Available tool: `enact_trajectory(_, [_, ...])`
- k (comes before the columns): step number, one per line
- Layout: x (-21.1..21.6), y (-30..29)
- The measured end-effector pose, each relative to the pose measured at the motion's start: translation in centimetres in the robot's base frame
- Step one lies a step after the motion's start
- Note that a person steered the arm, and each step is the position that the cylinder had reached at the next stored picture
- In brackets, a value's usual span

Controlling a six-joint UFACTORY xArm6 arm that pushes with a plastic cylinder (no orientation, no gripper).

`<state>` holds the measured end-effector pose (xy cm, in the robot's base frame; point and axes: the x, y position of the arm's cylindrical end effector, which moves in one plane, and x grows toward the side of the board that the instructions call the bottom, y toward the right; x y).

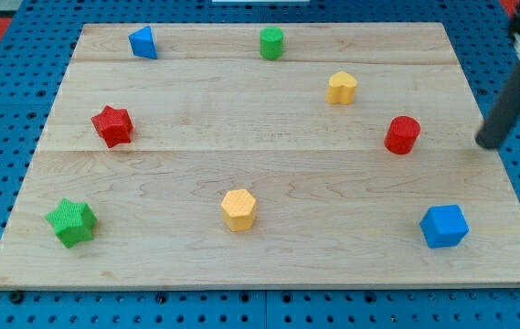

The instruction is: Move the blue cube towards the right side of the hexagon

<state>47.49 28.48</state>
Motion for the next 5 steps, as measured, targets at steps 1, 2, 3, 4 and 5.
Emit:
enact_trajectory(1, [7.2,2.3])
enact_trajectory(2, [9.8,-0.7])
enact_trajectory(3, [9.7,-6.2])
enact_trajectory(4, [6.6,-10.9])
enact_trajectory(5, [5.2,-16.0])
